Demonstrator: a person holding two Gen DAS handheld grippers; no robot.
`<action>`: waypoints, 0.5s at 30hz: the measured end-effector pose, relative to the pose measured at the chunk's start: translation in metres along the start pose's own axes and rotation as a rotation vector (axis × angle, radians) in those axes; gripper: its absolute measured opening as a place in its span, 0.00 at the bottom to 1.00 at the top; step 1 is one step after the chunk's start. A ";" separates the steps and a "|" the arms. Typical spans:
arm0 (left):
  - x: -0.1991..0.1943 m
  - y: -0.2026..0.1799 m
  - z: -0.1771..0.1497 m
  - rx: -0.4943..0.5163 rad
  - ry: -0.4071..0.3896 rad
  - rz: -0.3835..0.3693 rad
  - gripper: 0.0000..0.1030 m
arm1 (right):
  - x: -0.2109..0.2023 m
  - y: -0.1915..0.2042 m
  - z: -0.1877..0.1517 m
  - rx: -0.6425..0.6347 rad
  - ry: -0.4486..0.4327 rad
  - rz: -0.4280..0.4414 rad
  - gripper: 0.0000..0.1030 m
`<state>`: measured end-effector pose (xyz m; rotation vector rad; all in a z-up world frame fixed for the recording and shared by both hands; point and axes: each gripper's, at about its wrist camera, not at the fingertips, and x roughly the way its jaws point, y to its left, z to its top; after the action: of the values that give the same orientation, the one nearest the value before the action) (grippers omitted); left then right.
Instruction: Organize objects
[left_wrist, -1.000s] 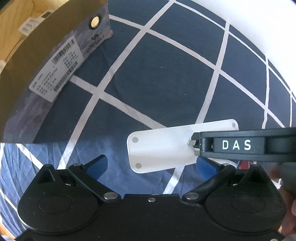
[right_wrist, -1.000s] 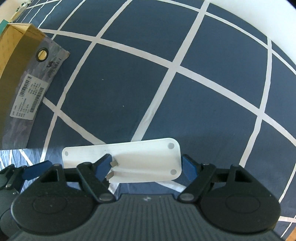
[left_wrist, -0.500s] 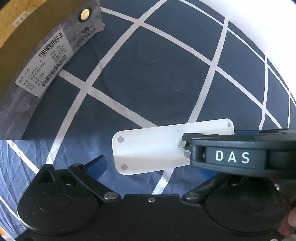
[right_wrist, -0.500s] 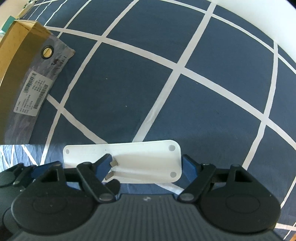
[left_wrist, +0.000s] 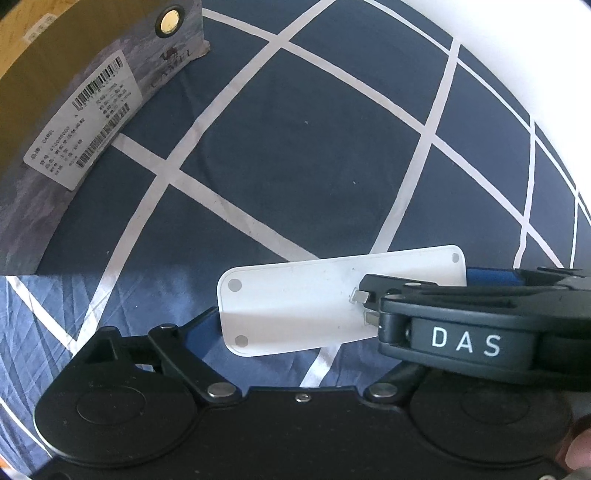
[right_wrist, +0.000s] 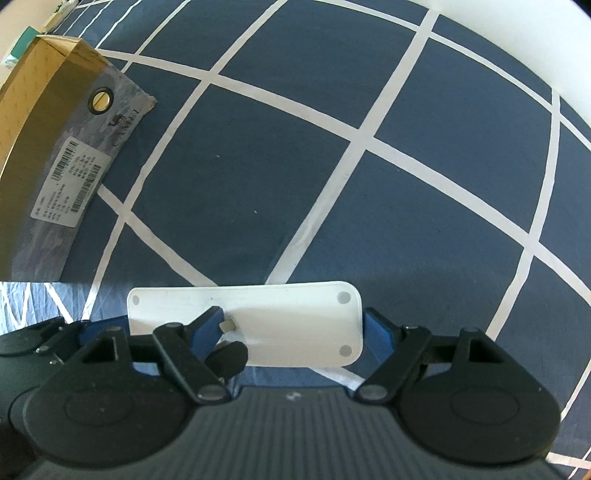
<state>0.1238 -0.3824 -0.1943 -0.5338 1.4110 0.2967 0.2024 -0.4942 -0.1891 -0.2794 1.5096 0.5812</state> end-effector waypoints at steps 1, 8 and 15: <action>-0.001 0.000 -0.001 0.004 0.000 0.003 0.89 | 0.000 0.000 -0.001 0.004 0.001 -0.001 0.78; -0.020 -0.001 -0.009 0.046 -0.016 0.011 0.89 | -0.013 0.004 -0.012 0.038 -0.017 0.005 0.78; -0.056 0.001 -0.026 0.099 -0.057 0.005 0.89 | -0.046 0.020 -0.034 0.071 -0.072 -0.001 0.78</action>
<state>0.0931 -0.3888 -0.1409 -0.4375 1.3644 0.2435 0.1645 -0.5036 -0.1426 -0.2027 1.4571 0.5308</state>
